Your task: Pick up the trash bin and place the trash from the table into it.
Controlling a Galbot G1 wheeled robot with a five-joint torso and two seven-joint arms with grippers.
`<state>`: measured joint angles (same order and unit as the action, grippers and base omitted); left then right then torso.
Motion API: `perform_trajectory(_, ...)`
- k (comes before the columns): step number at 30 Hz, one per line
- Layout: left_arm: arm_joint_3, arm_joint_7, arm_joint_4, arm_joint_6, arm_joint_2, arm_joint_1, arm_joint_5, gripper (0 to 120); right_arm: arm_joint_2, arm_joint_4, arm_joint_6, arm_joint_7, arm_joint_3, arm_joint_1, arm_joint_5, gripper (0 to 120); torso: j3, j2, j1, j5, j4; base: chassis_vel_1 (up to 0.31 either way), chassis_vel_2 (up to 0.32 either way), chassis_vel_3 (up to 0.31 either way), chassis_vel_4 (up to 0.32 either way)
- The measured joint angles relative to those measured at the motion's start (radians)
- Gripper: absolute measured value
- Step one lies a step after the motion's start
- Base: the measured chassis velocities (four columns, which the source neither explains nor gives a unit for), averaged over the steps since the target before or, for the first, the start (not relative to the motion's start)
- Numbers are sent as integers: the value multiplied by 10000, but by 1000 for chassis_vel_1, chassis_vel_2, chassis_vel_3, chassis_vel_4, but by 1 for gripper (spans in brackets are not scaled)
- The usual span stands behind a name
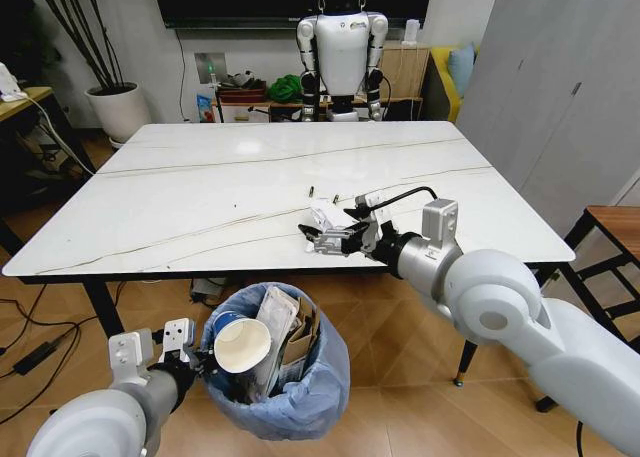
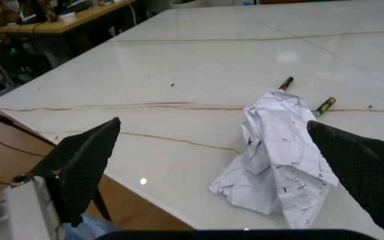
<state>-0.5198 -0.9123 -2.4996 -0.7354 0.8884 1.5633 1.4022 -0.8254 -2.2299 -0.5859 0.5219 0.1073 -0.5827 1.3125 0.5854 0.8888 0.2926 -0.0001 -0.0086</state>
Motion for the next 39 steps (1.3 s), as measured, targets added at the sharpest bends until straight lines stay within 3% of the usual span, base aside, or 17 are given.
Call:
perform_trajectory(25,-66,30,-13,0,-5,-36,95,0,-1246,2971,-99,1006,1214,797,-476,98,0,0,0,0,-1,0,0,0,0)
perform_trajectory(29,-68,35,-13,0,3,-60,110,0,-1301,3199,-85,962,1244,794,-609,89,0,0,0,1,-1,0,0,0,0)
perform_trajectory(31,-70,40,-14,0,5,-89,120,0,-1338,3320,-72,941,1264,815,-656,77,0,0,0,1,-1,0,0,0,0)
perform_trajectory(33,-78,44,-13,0,2,-99,130,0,-1348,3341,-68,934,1277,822,-662,74,0,0,0,0,-1,0,0,0,0)
perform_trajectory(35,-106,47,-13,0,-5,-118,148,0,-1383,3388,-55,927,1318,832,-679,63,0,0,0,0,-1,0,0,0,0)
perform_trajectory(39,-134,51,-13,0,0,-129,164,0,-1410,3423,-10,926,1355,833,-738,51,0,0,-2,1,0,0,0,0,0)
